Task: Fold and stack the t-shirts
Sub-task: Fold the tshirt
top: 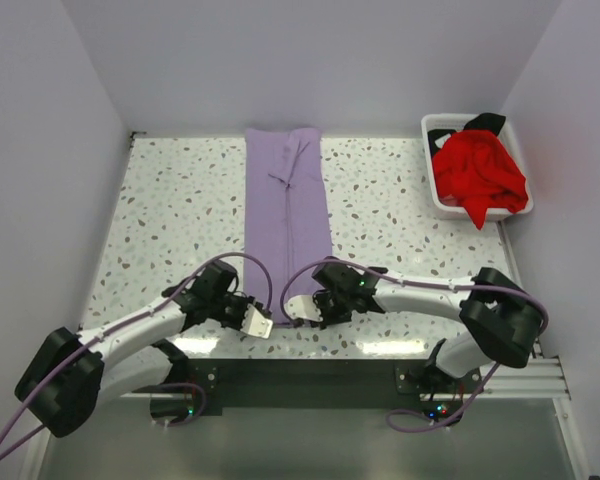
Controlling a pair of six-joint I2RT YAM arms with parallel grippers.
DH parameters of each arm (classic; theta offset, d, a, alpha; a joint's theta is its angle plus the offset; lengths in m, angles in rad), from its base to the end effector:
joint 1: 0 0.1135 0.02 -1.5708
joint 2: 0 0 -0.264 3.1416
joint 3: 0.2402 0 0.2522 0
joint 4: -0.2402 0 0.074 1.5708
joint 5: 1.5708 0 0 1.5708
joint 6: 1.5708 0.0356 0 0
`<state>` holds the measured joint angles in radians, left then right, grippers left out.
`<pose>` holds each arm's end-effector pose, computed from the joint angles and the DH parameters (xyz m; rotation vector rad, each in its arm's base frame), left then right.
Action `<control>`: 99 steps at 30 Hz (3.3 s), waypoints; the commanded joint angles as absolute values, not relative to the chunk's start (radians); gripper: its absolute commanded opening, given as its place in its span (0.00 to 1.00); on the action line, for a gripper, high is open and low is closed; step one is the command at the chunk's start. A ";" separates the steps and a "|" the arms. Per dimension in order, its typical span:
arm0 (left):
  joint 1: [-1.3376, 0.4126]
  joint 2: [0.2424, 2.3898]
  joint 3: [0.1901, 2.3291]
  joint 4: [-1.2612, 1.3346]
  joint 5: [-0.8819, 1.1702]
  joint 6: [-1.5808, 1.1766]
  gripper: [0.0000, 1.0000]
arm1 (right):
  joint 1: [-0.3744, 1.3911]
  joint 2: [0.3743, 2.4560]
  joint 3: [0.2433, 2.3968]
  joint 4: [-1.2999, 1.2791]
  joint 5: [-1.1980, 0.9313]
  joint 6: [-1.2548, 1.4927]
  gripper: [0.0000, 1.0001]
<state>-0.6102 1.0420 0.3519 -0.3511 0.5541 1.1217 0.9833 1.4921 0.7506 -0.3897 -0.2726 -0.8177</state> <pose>0.1258 -0.1108 0.1418 1.9899 1.4445 -0.5063 0.1397 0.2271 0.1575 -2.1644 1.6104 0.4184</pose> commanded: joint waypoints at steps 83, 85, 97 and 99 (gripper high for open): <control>-0.183 1.983 1.399 -0.273 0.557 1.335 0.04 | 0.417 2.126 1.736 -0.454 -0.603 -1.224 0.00; -0.178 1.983 1.399 -0.270 0.558 1.330 0.04 | 0.411 2.123 1.743 -0.451 -0.612 -1.218 0.00; -0.181 2.042 1.456 -0.273 0.563 1.344 0.06 | 0.411 2.158 1.759 -0.430 -0.603 -1.243 0.00; -0.181 2.048 1.462 -0.276 0.561 1.348 0.06 | 0.411 2.171 1.763 -0.411 -0.594 -1.239 0.00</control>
<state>-0.1902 2.0373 1.4170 -0.2958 0.5514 1.3075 0.4168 2.1906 1.7390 -0.4808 -0.5671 -1.2240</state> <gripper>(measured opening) 0.080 0.015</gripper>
